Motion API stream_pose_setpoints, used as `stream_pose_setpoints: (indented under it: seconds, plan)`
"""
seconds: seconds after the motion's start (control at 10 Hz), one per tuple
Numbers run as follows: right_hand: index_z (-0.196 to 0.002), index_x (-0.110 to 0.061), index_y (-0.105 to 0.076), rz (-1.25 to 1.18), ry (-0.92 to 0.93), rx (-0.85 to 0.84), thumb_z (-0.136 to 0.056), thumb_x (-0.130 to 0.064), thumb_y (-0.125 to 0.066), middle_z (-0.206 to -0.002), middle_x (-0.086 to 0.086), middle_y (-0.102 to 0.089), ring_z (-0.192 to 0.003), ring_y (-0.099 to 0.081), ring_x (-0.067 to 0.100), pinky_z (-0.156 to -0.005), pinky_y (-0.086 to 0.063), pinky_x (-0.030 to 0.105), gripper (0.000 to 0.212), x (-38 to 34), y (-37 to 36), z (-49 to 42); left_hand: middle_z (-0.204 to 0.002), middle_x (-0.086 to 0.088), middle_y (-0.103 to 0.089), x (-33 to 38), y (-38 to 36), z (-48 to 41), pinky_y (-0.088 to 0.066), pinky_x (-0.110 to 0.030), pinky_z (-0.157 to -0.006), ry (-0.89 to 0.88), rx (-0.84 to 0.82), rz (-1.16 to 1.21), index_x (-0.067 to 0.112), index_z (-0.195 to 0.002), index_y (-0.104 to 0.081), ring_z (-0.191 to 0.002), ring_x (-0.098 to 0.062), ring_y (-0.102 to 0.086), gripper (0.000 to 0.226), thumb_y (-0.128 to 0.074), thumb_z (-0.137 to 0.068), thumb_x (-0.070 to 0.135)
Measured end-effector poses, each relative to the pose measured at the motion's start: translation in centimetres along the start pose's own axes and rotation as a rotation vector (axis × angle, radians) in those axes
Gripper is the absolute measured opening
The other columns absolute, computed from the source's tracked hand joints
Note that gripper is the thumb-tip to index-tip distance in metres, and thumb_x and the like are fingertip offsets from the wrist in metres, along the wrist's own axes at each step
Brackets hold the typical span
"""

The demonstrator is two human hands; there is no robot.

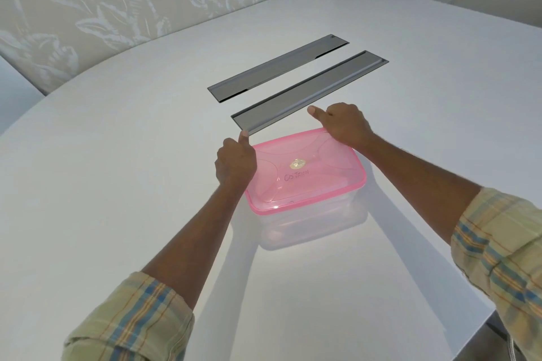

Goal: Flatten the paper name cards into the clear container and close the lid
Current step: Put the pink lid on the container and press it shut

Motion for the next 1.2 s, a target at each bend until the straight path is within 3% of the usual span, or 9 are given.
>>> stream_pose_setpoints:
  seconds: [0.1, 0.2, 0.3, 0.5, 0.9, 1.0, 1.1, 1.2]
  plan:
    - [-0.073, -0.018, -0.046, 0.076, -0.028, 0.078, -0.092, -0.09, -0.033, -0.076, 0.001, -0.061, -0.071, -0.057, 0.027, -0.067, -0.038, 0.038, 0.076, 0.5, 1.8, 3.2, -0.132, -0.019, -0.065, -2.0, 1.8, 1.4, -0.05, -0.048, -0.1, 0.069, 0.049, 0.14, 0.004, -0.135, -0.053, -0.12, -0.044, -0.064, 0.075, -0.035, -0.103, 0.07]
    - [-0.081, -0.019, -0.053, 0.123, -0.099, 0.095, -0.092, -0.092, -0.027, -0.087, 0.004, -0.065, -0.084, -0.06, 0.033, -0.075, -0.041, 0.041, 0.078, 2.0, 2.3, 5.5, -0.115, -0.012, -0.069, -4.3, 2.2, 3.6, -0.055, -0.052, -0.095, 0.059, 0.056, 0.172, 0.012, -0.118, -0.054, -0.104, -0.043, -0.07, 0.07, -0.036, -0.098, 0.076]
    - [-0.107, -0.014, -0.064, 0.163, -0.208, 0.071, -0.089, -0.096, -0.021, -0.103, 0.011, -0.068, -0.101, -0.063, 0.038, -0.082, -0.043, 0.043, 0.094, 3.6, 1.7, 8.7, -0.093, -0.001, -0.067, -6.0, 1.4, 7.7, -0.057, -0.047, -0.081, 0.061, 0.017, 0.204, 0.022, -0.099, -0.049, -0.09, -0.035, -0.068, 0.063, -0.035, -0.094, 0.083]
    - [-0.127, -0.009, -0.06, 0.102, -0.272, 0.073, -0.096, -0.088, -0.025, -0.124, 0.016, -0.071, -0.119, -0.064, 0.04, -0.085, -0.04, 0.044, 0.091, 3.4, 0.3, 10.4, -0.088, 0.002, -0.06, -4.9, 0.4, 9.8, -0.044, -0.04, -0.075, 0.053, 0.054, 0.236, 0.009, -0.109, -0.05, -0.094, -0.035, -0.062, 0.059, -0.04, -0.105, 0.067]
    - [-0.124, -0.01, -0.059, 0.011, -0.277, 0.105, -0.097, -0.086, -0.025, -0.123, 0.017, -0.07, -0.113, -0.063, 0.04, -0.082, -0.04, 0.044, 0.087, 3.5, -0.2, 10.6, -0.094, -0.012, -0.063, -4.6, 0.6, 10.1, -0.045, -0.041, -0.074, 0.035, 0.054, 0.218, 0.002, -0.111, -0.049, -0.097, -0.041, -0.063, 0.053, -0.035, -0.112, 0.053]
    - [-0.122, -0.011, -0.06, 0.049, -0.279, 0.113, -0.095, -0.088, -0.023, -0.119, 0.016, -0.071, -0.105, -0.062, 0.038, -0.081, -0.04, 0.044, 0.089, 3.5, -0.1, 10.8, -0.098, -0.012, -0.064, -4.6, 0.7, 10.2, -0.046, -0.041, -0.075, 0.041, 0.044, 0.217, 0.003, -0.112, -0.05, -0.099, -0.041, -0.064, 0.055, -0.035, -0.111, 0.056]
    - [-0.12, -0.011, -0.059, 0.16, -0.3, 0.119, -0.088, -0.096, -0.016, -0.099, 0.011, -0.064, -0.092, -0.057, 0.034, -0.081, -0.04, 0.043, 0.1, 2.8, 0.6, 11.0, -0.104, -0.008, -0.068, -5.0, 1.6, 10.4, -0.051, -0.044, -0.083, 0.094, 0.003, 0.146, 0.009, -0.113, -0.054, -0.101, -0.037, -0.065, 0.067, -0.032, -0.104, 0.071]
    - [-0.122, -0.012, -0.056, 0.122, -0.293, 0.128, -0.081, -0.101, -0.015, -0.097, 0.007, -0.061, -0.091, -0.056, 0.033, -0.082, -0.041, 0.043, 0.106, 1.8, 1.7, 10.4, -0.107, -0.004, -0.07, -5.7, 3.2, 9.7, -0.051, -0.043, -0.087, 0.078, 0.069, 0.101, 0.015, -0.113, -0.057, -0.103, -0.035, -0.066, 0.073, -0.031, -0.098, 0.081]
Point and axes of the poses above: each hand's wrist, its own z-axis away from the middle knuckle, its own y-axis out of the back of the hand, x = y × z, the point moved 3 cm from there along -z, towards the middle knuckle
